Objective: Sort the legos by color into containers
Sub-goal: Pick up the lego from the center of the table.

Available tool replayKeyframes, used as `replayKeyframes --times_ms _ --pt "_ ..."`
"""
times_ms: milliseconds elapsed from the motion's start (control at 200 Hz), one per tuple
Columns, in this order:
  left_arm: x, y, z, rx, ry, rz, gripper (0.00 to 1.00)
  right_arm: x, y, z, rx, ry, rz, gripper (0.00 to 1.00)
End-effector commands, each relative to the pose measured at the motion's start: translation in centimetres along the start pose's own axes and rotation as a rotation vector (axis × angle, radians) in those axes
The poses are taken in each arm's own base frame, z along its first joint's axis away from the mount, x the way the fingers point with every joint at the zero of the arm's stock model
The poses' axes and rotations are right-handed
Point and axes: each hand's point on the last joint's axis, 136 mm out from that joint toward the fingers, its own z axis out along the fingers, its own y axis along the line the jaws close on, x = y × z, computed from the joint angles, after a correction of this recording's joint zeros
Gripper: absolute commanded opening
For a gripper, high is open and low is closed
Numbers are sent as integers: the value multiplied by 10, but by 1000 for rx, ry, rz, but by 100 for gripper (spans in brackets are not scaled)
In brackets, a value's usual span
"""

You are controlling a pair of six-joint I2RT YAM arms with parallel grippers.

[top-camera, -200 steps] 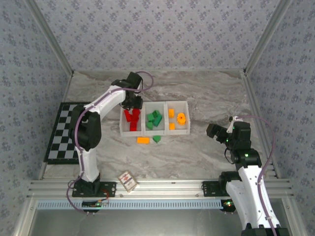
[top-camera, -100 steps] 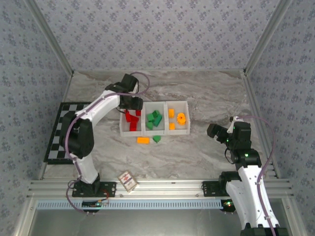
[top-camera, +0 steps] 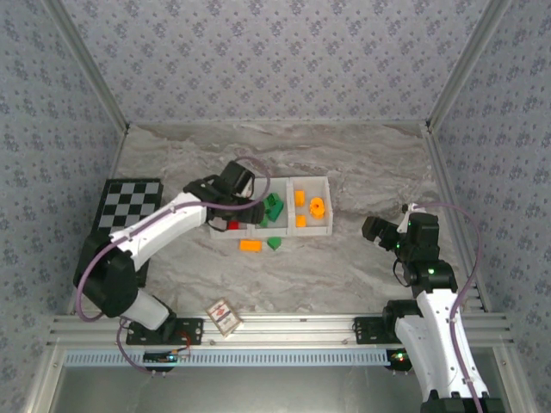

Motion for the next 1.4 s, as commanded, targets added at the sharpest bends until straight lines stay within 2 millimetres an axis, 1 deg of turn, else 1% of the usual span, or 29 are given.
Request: replayKeyframes --times_ms 0,85,205,265,360,535,640,805,1005,1179,1289,1394 --pt "12 -26 9 71 -36 -168 80 -1 -2 1 6 -3 13 100" --pt "28 -41 22 65 -50 -226 81 0 -2 0 5 -2 13 100" --pt "48 -58 41 36 -48 -284 85 -1 -1 -1 1 -2 13 100" --pt "56 -63 46 -4 -59 -298 91 -1 -1 0 0 -3 11 100" --pt "61 -72 52 -50 -83 -294 99 0 1 0 -7 -2 13 100" --pt "68 -85 76 -73 -52 -300 100 0 2 -1 -16 0 13 100" --pt "67 -90 83 -85 -58 -292 100 0 2 -1 -18 1 13 100" --pt "63 -95 87 -94 -73 -285 96 0 2 -1 -16 -1 16 100" --pt "62 -94 95 -117 -81 -280 93 1 2 -1 -15 2 19 100" --pt "58 -93 98 -138 -95 -264 88 0 2 -1 -16 0 18 100" --pt "57 -87 101 -157 -98 -256 84 1 2 -1 -16 2 18 100" --pt "55 -78 101 -176 -104 -253 76 1 2 -1 -15 2 19 100"
